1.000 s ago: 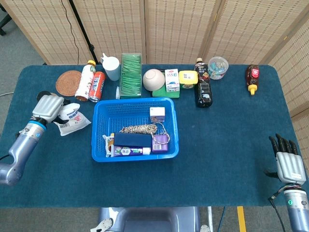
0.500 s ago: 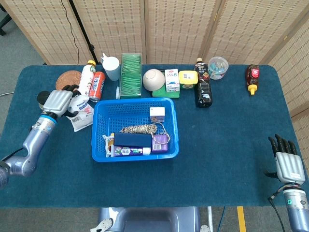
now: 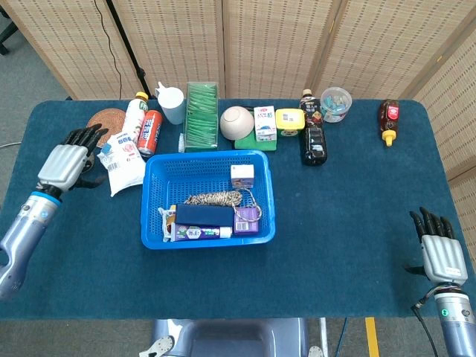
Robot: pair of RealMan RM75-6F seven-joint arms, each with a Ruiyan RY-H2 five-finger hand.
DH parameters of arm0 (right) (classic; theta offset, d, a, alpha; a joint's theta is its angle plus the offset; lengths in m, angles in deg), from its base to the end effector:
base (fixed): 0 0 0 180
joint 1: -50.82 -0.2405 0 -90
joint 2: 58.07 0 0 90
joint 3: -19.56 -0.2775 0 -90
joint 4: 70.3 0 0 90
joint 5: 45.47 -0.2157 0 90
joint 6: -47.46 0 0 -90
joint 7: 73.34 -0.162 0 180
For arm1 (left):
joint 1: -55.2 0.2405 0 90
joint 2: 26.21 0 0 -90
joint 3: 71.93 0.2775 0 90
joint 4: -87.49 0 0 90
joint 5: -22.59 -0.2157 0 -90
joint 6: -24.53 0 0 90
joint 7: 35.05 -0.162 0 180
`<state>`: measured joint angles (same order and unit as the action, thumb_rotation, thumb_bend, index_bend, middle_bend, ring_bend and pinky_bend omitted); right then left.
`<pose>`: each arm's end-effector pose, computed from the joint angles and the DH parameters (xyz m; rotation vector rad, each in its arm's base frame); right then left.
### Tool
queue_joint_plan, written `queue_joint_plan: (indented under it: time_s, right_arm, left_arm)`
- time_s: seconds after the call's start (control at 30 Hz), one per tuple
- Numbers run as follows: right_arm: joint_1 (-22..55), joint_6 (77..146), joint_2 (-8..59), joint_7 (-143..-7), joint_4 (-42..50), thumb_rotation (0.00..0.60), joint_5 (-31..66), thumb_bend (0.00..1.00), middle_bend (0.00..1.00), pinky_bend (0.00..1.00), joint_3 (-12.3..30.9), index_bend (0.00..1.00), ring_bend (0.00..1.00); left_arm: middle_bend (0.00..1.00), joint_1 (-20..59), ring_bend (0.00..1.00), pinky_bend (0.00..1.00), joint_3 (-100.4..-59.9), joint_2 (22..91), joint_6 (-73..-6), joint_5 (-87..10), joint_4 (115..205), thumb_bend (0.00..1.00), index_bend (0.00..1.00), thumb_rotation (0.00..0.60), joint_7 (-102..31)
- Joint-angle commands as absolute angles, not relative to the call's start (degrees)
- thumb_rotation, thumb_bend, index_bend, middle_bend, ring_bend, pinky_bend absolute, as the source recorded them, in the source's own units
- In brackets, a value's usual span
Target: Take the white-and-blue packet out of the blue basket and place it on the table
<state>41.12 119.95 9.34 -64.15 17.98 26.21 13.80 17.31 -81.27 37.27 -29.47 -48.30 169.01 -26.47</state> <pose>-0.3684 -0.2378 0.1409 1.3630 -0.9742 0.6384 -0.2509 0.4120 0.1559 -1.6264 -0.9556 -0.9334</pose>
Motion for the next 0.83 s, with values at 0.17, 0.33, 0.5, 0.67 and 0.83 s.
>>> queue_joint_plan:
  time_s: [0.17, 0.33, 0.5, 0.67, 0.83]
  right_arm:
    - [41.23, 120.68, 8.90, -65.14, 17.95, 0.600, 27.70, 0.00, 0.00, 0.00, 14.02, 0.00, 0.00]
    - [41.65, 122.71, 8.77, -66.17, 17.65, 0.600, 29.38, 0.00, 0.00, 0.00, 13.87, 0.00, 0.00]
    - [42.33, 125.22, 8.70, -67.24, 16.78, 0.600, 31.14, 0.00, 0.00, 0.00, 13.71, 0.00, 0.00]
    - [42.79, 127.01, 8.95, -67.86, 16.38, 0.600, 32.09, 0.00, 0.00, 0.00, 13.42, 0.00, 0.00]
    - [43.04, 127.80, 9.19, -66.89, 16.81, 0.600, 32.59, 0.00, 0.00, 0.00, 13.50, 0.00, 0.00]
  left_arm:
    - [0.00, 30.29, 0.00, 0.00, -76.07, 34.51, -46.79, -54.00, 176.05, 0.14, 0.00, 0.600, -27.54]
    - [0.00, 37.88, 0.00, 0.00, -73.41, 36.19, -54.51, -53.24, 177.12, 0.06, 0.00, 0.600, -29.24]
    - [0.00, 42.64, 0.00, 0.00, -71.86, 37.49, -57.92, -52.40, 177.46, 0.00, 0.00, 0.600, -31.10]
    - [0.00, 44.84, 0.00, 0.00, -72.00, 38.02, -60.48, -53.18, 177.00, 0.00, 0.00, 0.600, -32.58]
    - [0.00, 45.83, 0.00, 0.00, -72.12, 37.79, -61.14, -54.84, 176.88, 0.00, 0.00, 0.600, -32.40]
